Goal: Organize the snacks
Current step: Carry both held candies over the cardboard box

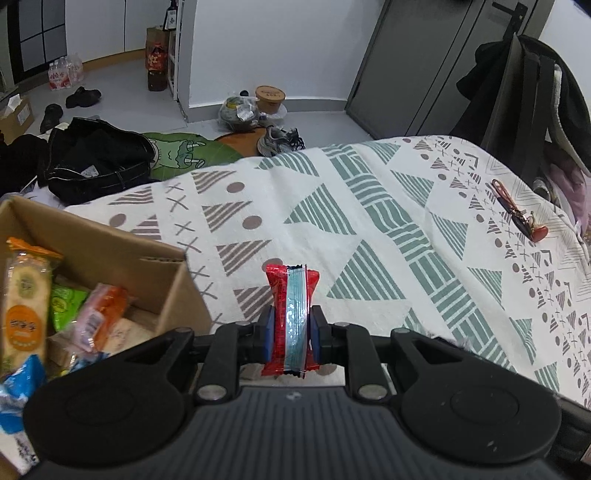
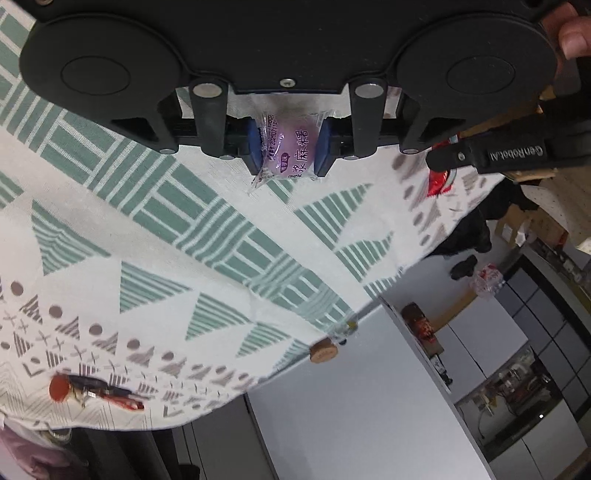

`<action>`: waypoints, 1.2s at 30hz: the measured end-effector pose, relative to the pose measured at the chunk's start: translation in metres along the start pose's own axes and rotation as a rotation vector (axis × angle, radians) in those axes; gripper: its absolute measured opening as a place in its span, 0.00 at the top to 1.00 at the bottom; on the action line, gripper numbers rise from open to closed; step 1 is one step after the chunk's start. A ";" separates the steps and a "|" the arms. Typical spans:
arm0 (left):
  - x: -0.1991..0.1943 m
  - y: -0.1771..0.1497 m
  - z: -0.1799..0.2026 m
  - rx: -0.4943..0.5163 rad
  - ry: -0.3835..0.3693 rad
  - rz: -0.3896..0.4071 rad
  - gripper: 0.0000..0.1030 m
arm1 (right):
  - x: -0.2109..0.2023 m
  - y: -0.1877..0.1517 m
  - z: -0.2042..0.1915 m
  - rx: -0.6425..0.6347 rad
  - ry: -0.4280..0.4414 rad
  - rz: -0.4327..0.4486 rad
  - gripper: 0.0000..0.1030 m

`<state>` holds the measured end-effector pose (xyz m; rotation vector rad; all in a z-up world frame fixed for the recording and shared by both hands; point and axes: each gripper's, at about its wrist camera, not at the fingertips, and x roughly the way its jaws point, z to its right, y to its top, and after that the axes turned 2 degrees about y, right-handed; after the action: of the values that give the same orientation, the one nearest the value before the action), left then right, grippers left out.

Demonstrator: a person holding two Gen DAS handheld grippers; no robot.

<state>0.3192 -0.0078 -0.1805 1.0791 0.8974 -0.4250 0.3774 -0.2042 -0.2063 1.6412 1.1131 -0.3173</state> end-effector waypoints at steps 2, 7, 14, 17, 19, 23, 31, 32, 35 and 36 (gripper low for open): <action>-0.010 0.000 -0.001 0.005 -0.005 0.010 0.82 | -0.007 0.002 -0.004 0.004 0.009 0.018 0.71; -0.034 0.001 -0.004 0.009 -0.015 0.047 0.82 | -0.024 0.002 -0.017 -0.001 0.025 0.052 0.71; -0.070 0.001 -0.013 -0.011 -0.031 0.090 0.82 | -0.051 -0.001 -0.037 -0.006 0.056 0.103 0.71; -0.084 0.000 -0.019 -0.016 -0.026 0.106 0.82 | -0.064 -0.003 -0.046 -0.003 0.073 0.122 0.71; -0.094 0.000 -0.024 -0.023 -0.027 0.115 0.82 | -0.071 -0.005 -0.052 -0.009 0.080 0.128 0.71; -0.111 0.001 -0.038 -0.043 -0.016 0.136 0.82 | -0.080 -0.009 -0.066 -0.028 0.101 0.135 0.71; -0.135 -0.002 -0.072 -0.084 0.007 0.148 0.82 | -0.091 -0.022 -0.101 -0.095 0.128 0.144 0.71; -0.139 -0.003 -0.078 -0.092 0.008 0.142 0.82 | -0.092 -0.025 -0.105 -0.102 0.129 0.151 0.71; -0.148 -0.004 -0.092 -0.100 0.016 0.139 0.82 | -0.094 -0.034 -0.118 -0.130 0.127 0.148 0.71; -0.150 -0.004 -0.097 -0.103 0.016 0.134 0.82 | -0.094 -0.036 -0.122 -0.136 0.129 0.143 0.71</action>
<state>0.1878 0.0593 -0.0798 1.0424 0.8464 -0.2564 0.2605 -0.1466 -0.1163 1.6269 1.0821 -0.0423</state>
